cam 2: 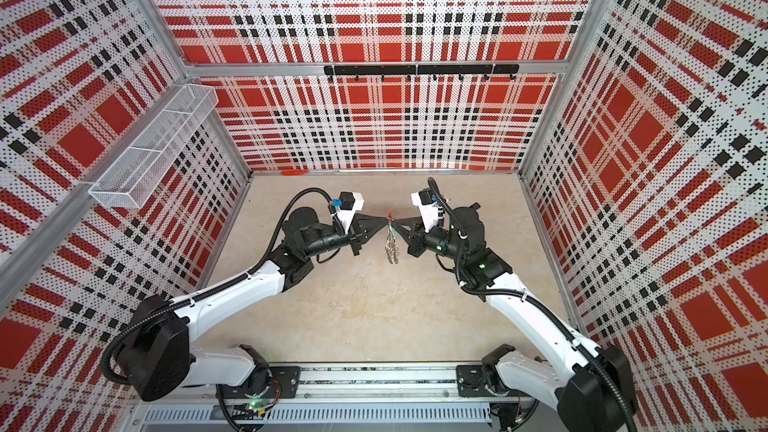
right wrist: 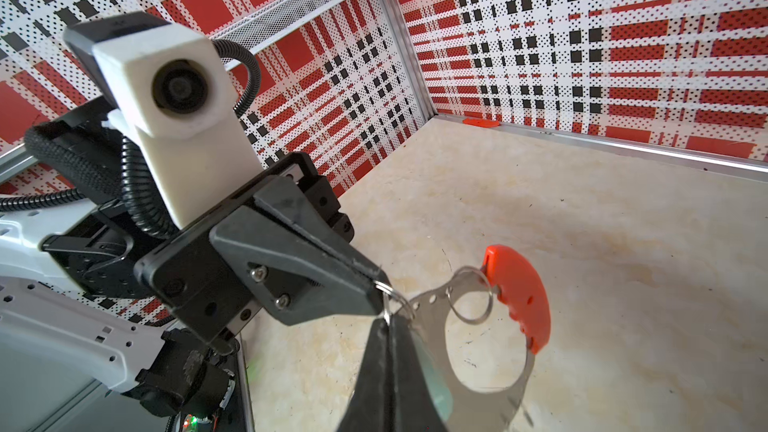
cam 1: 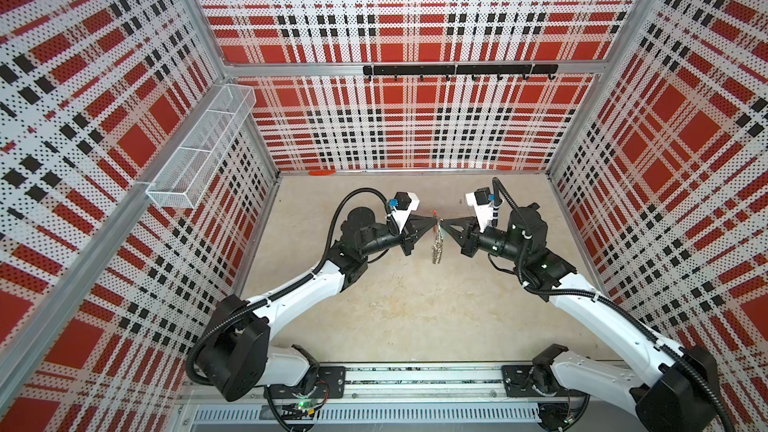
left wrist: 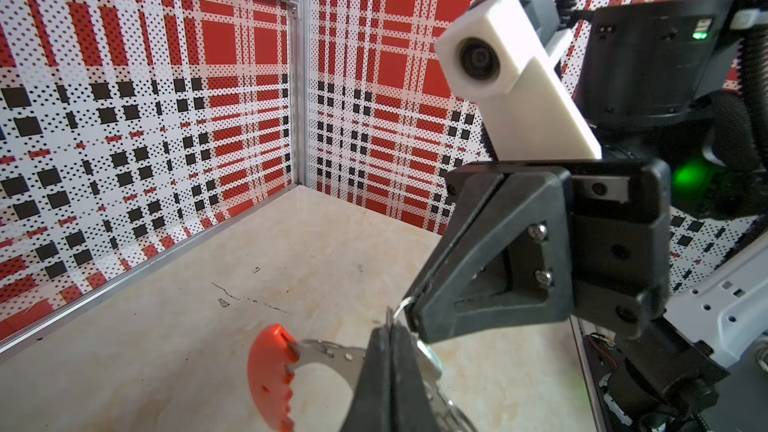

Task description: Put the keys on the keyring

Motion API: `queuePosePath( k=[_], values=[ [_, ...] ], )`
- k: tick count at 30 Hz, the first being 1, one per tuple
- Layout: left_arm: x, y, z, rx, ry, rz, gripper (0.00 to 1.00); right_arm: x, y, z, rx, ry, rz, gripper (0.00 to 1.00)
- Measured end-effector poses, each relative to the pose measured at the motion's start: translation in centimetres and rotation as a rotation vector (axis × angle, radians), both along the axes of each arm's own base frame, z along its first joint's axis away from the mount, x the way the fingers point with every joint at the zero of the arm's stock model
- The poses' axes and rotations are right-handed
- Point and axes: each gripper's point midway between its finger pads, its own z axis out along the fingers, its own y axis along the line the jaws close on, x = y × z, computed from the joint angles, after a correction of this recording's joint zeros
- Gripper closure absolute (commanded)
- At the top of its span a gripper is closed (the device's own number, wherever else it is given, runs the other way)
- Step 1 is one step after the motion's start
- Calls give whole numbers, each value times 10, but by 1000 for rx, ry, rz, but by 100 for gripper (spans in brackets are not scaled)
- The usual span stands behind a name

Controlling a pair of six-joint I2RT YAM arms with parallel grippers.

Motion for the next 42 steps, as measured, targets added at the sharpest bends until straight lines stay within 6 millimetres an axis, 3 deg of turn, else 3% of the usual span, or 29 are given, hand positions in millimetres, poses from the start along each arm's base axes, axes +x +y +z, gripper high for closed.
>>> queuePosePath(
  k=[16,28,42],
  values=[
    [4,3,1,-6,6,15,100,14,-10,-16,-37,47,-104,100],
    [1,2,3,-22,24,-5,100,-5,-13,17,22,-36,-60,100],
    [0,1,4,-27,32,-10,100,-5,-2,6,4,-8,-19,100]
  ],
)
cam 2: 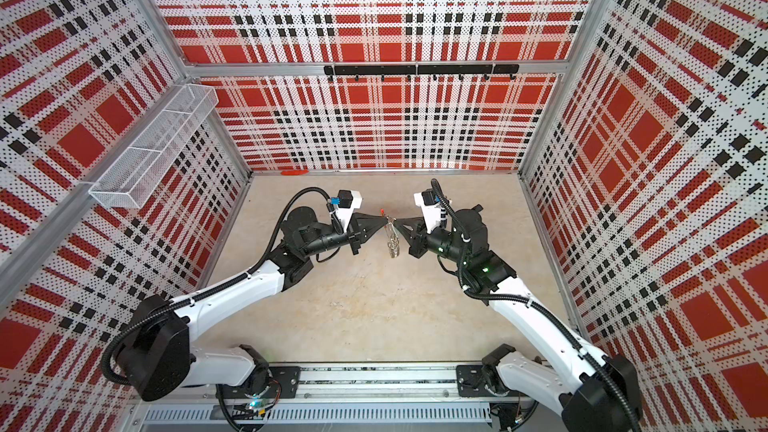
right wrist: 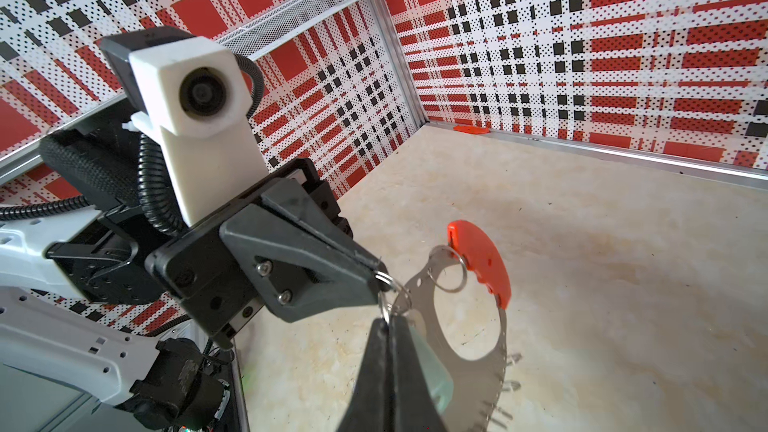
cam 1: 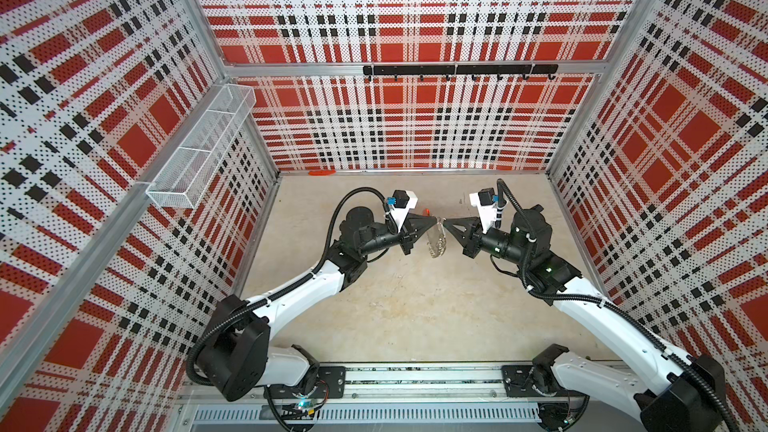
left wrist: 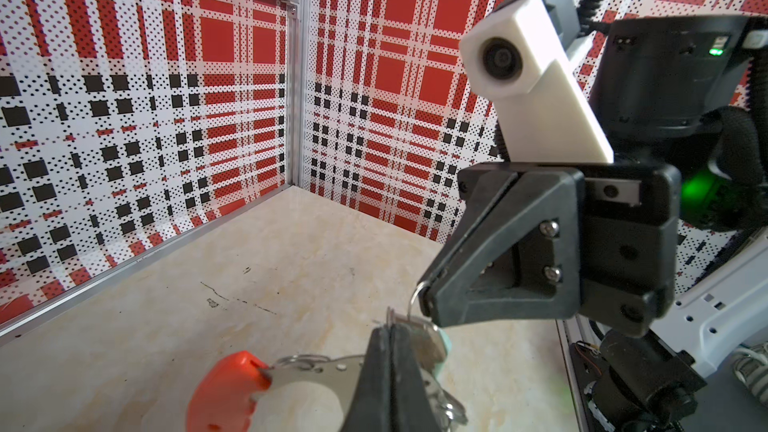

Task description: Put the keys on the keyring

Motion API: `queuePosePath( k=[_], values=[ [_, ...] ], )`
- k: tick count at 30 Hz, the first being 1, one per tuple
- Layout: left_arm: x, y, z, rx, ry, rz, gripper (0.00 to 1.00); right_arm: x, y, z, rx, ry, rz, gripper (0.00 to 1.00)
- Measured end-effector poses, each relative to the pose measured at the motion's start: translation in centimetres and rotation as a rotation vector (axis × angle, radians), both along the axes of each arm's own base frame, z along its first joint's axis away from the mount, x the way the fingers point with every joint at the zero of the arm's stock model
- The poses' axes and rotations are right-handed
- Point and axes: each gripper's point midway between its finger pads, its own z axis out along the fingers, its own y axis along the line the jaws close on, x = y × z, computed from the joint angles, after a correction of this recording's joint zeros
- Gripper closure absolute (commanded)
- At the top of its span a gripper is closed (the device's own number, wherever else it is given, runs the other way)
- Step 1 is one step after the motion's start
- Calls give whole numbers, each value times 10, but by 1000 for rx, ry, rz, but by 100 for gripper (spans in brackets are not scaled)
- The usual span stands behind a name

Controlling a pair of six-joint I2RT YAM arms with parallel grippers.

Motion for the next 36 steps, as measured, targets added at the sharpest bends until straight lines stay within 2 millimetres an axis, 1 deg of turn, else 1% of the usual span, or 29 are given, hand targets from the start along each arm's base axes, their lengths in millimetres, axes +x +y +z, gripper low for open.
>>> queuePosePath(
  k=[5,12,17,21,28,36],
  values=[
    [-1,-1,-1,0,2,-9,100,0,2,2,-13,-16,-8,100],
    [-2,-3,-3,2,7,-21,100,3,8,10,-44,-56,-26,100],
    [-1,-2,-5,4,10,-20,100,6,11,8,-74,-73,-39,100],
    [0,-1,-5,6,12,-18,100,9,8,6,-105,-90,-71,100],
    [3,2,-5,5,12,-13,100,8,-1,2,-167,-105,-110,100],
    [2,1,-5,6,12,-21,100,8,-2,-4,-210,-94,-105,100]
  ],
)
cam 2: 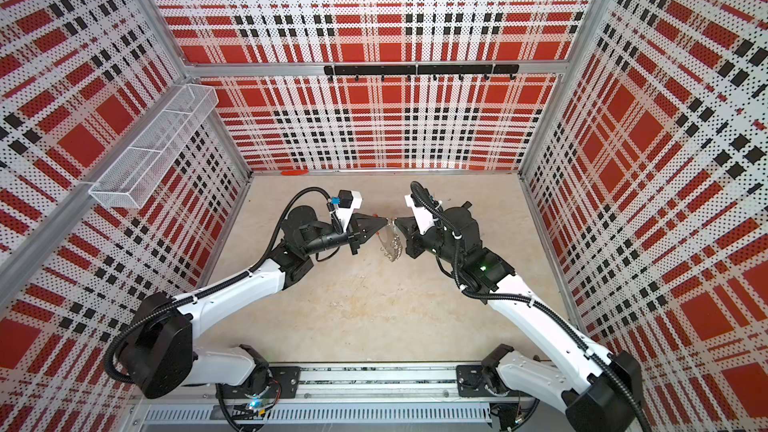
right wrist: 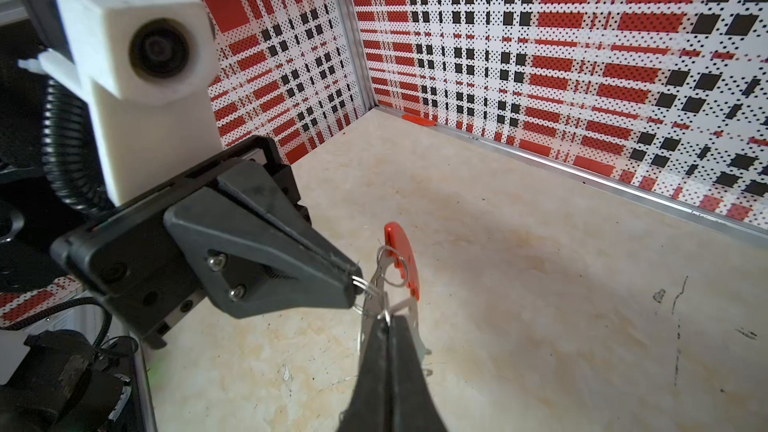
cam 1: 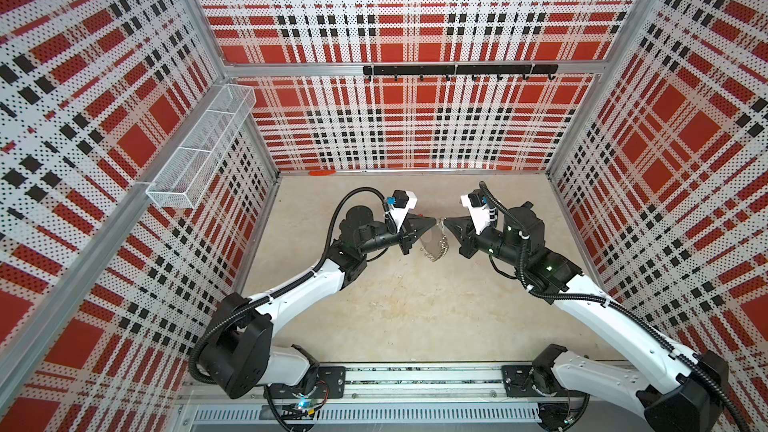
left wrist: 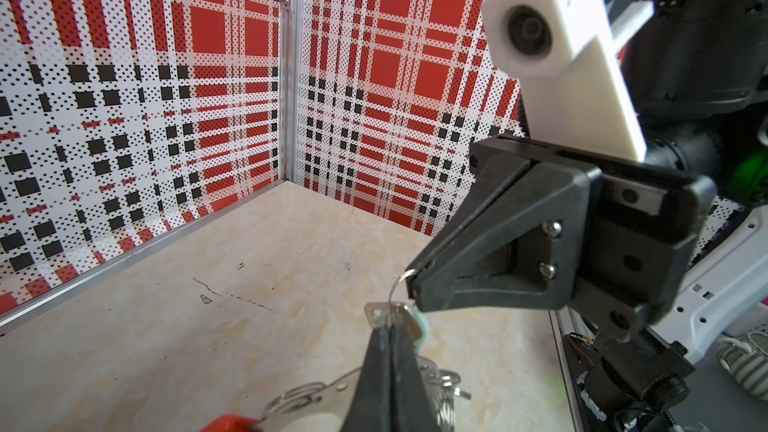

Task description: Put the keys on the keyring

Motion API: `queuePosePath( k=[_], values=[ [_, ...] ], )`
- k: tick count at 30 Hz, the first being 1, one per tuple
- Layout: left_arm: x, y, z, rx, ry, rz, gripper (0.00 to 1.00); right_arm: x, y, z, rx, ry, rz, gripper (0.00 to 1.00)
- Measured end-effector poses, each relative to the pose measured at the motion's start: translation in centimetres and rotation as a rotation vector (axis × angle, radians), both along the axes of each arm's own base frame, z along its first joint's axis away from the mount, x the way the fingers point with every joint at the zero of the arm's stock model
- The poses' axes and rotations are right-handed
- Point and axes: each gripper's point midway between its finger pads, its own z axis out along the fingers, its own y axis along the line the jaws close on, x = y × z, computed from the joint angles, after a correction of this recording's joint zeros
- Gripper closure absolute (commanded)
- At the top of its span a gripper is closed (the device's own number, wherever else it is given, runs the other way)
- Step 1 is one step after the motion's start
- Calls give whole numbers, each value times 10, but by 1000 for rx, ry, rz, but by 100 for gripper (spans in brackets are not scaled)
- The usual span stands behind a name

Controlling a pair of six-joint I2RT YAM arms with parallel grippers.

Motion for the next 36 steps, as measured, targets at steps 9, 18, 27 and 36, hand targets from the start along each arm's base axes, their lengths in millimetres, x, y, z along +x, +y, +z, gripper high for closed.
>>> queuePosePath(
  k=[9,18,27,36],
  values=[
    [0,0,0,0,0,0,100,-1,3,0,1,5,18,100],
    [0,0,0,0,0,0,100,-2,4,1,2,2,18,100],
    [-1,0,0,0,0,-4,100,-5,-4,14,15,-33,-18,100],
    [-1,-1,3,-4,-6,-7,100,-4,3,1,-4,-1,13,100]
  ],
)
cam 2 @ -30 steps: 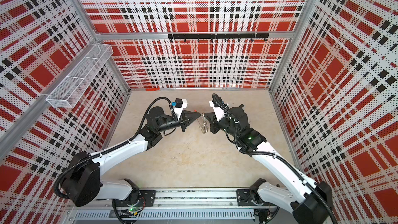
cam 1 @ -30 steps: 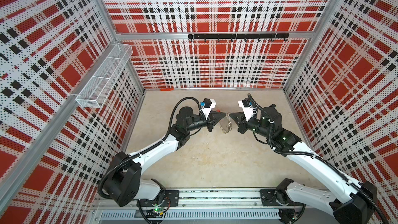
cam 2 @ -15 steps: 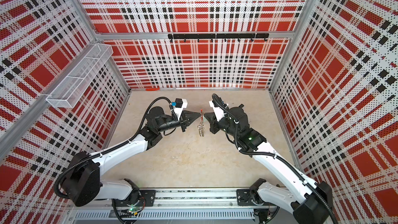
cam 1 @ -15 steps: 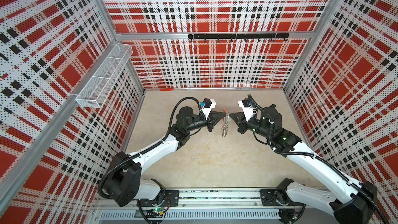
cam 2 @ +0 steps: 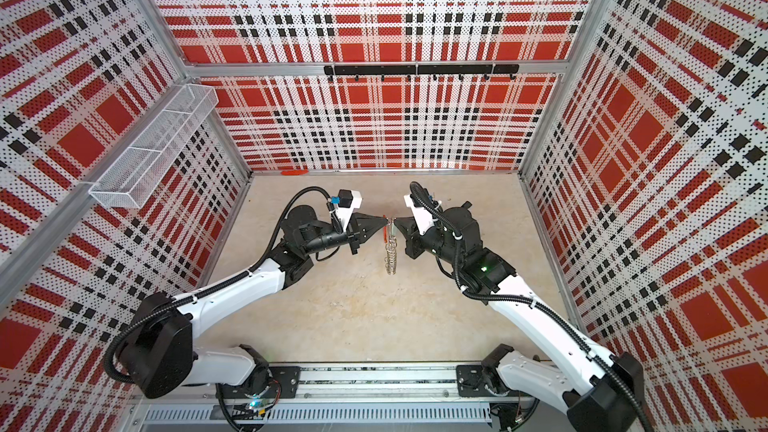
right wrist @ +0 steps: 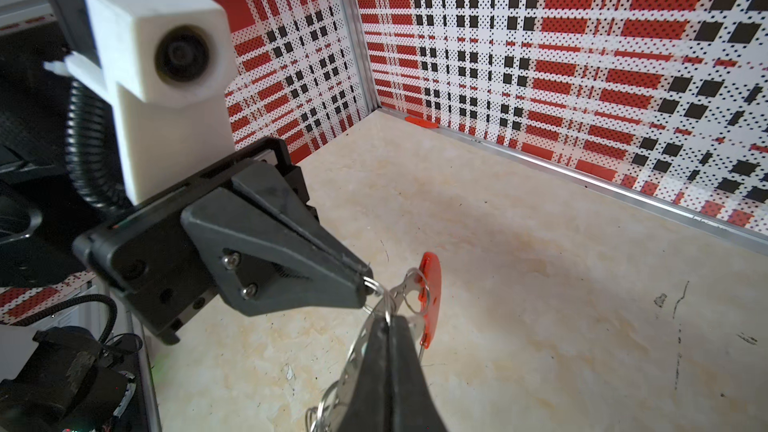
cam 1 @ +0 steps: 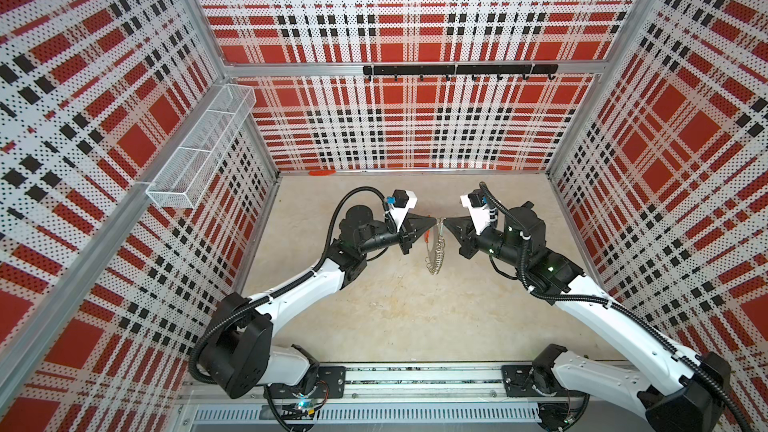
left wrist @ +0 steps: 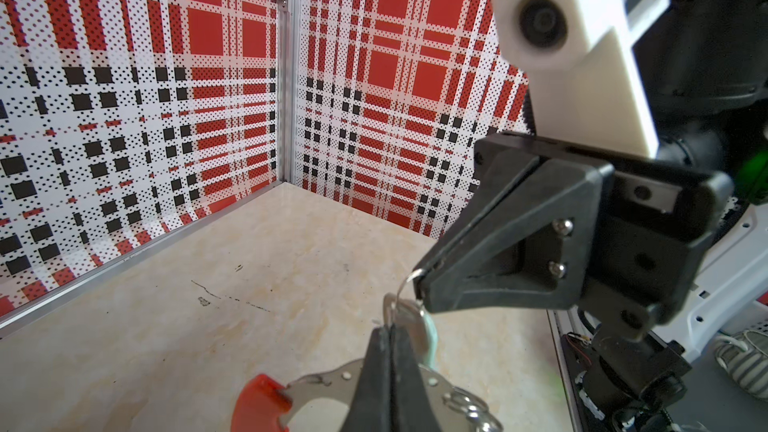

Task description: Put the keys on the keyring

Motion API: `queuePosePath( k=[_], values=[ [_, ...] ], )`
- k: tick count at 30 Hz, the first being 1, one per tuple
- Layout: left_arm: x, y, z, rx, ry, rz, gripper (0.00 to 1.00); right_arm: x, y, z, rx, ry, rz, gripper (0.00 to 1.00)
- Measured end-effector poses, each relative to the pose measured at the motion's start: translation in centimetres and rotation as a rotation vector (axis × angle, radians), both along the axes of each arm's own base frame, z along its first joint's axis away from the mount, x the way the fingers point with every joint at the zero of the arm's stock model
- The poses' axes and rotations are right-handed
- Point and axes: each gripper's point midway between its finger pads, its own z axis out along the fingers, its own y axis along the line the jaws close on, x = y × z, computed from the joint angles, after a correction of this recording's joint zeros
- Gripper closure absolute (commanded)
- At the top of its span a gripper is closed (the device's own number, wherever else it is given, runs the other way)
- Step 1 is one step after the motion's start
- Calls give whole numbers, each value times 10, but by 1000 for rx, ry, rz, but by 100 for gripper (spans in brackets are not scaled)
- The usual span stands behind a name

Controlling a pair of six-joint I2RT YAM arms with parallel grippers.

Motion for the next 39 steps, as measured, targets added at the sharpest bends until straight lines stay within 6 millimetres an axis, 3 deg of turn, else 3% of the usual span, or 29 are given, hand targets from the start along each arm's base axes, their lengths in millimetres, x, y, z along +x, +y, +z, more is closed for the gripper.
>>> queuePosePath(
  k=[13,39],
  values=[
    [0,0,1,0,-1,0,100,0,6,-7,-12,17,23,100],
    [2,-2,4,0,0,-3,100,-5,8,11,-6,-39,34,100]
  ],
)
